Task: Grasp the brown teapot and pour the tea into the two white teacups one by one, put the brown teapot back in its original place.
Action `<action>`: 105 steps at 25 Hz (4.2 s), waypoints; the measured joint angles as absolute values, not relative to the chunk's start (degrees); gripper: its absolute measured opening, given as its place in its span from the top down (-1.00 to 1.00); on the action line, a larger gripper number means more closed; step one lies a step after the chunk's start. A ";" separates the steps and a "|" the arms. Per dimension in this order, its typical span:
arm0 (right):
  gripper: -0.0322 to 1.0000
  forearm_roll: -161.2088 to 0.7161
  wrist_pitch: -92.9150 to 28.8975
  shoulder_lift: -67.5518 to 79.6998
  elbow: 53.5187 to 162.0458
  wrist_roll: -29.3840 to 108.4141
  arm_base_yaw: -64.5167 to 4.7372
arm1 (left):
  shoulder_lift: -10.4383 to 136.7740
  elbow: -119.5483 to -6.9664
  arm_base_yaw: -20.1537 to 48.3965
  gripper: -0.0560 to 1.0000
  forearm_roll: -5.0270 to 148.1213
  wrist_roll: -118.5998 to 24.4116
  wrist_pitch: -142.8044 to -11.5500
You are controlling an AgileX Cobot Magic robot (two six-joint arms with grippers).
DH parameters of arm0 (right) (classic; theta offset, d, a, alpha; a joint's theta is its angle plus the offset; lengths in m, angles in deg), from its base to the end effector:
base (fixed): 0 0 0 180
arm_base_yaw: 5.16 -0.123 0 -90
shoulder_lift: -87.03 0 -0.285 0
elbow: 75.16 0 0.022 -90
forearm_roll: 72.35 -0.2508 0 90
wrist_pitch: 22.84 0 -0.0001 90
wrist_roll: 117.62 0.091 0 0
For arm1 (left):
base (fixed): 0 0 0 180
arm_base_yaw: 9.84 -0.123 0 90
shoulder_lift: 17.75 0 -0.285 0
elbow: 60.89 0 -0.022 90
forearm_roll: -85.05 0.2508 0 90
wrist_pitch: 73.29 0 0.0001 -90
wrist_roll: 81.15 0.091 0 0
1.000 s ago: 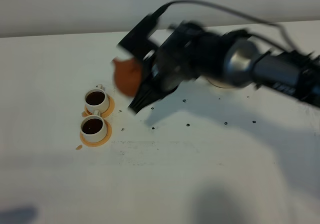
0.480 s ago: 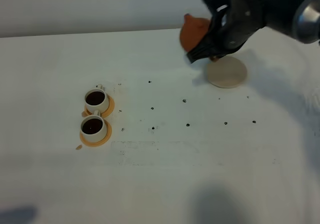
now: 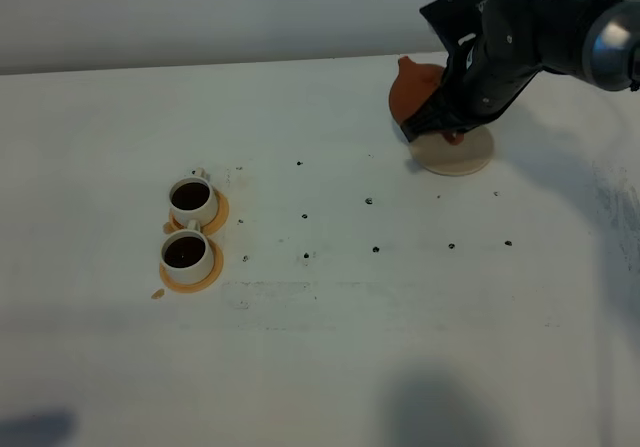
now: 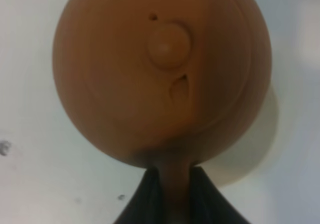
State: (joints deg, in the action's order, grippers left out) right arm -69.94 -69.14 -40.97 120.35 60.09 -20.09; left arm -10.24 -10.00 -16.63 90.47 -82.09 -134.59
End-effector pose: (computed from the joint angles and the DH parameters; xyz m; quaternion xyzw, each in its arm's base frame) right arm 0.4340 0.1129 0.1872 -0.1585 0.9699 0.0027 0.1848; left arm -0.0025 0.0073 0.2655 -0.0594 0.8617 0.0728 0.4986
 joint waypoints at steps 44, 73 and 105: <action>-0.01 -74.79 -72.14 -29.48 118.88 58.36 -14.70 | -10.24 -10.00 -16.63 0.38 90.47 -82.09 -134.59; 0.02 -71.87 -82.02 59.71 66.31 64.03 -9.95 | -10.24 -10.00 -16.63 0.38 90.47 -82.09 -134.64; 0.50 -72.35 -86.74 79.61 57.38 63.31 -5.80 | -10.24 -10.00 -16.63 0.38 90.47 -82.09 -134.64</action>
